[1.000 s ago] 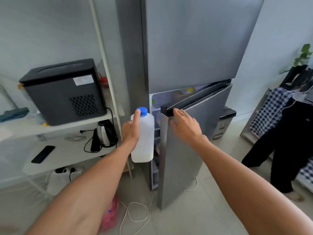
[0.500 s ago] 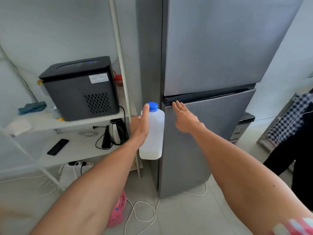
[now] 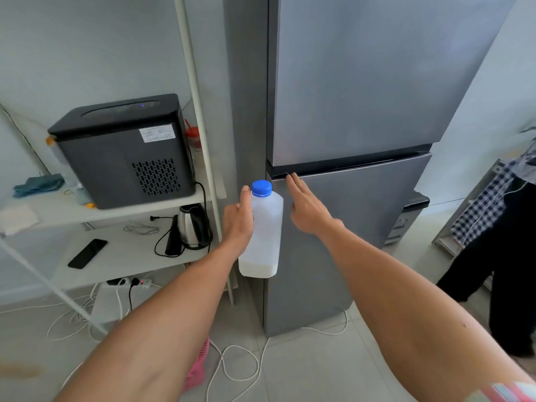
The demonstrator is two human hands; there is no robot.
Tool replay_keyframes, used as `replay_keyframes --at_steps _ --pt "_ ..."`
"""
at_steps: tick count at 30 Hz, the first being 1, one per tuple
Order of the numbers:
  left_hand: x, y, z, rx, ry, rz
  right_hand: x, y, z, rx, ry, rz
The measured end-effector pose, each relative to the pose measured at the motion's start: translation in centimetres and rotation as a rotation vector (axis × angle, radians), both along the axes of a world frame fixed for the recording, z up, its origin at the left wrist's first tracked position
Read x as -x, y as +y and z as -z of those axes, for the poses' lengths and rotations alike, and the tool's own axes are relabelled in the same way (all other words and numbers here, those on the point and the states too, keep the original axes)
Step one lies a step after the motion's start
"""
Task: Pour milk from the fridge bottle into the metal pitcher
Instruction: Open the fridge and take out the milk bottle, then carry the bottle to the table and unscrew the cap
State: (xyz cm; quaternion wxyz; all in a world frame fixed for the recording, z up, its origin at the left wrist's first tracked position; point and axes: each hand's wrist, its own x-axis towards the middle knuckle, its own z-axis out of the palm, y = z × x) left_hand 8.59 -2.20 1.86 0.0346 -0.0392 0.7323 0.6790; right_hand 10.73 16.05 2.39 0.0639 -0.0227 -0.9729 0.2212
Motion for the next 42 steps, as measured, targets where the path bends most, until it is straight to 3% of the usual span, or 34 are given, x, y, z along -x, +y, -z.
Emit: replay_keyframes --at_steps 2,9,13,15,27,42 --pt "-0.3 0.5 -0.1 -0.015 0.01 0.001 -1.8 -0.4 1.9 0.133 0.039 0.068" --pt "-2.9 3.6 -1.2 -0.034 0.021 0.052 -7.7 -0.4 7.3 0.662 -0.126 0.427" --pt "-5.1 5.9 -2.0 -0.061 0.028 0.096 -10.1 0.9 9.4 1.082 -0.199 0.596" --pt "-6.4 7.1 -2.2 -0.062 0.025 0.125 -11.3 1.7 9.8 1.18 -0.202 0.639" --pt "-14.3 15.3 -2.0 -0.007 0.017 0.437 -21.6 8.0 10.8 1.319 -0.057 0.931" --pt "-25.1 25.4 -2.0 -0.039 0.063 1.166 -37.6 8.6 10.3 1.333 0.467 1.49"
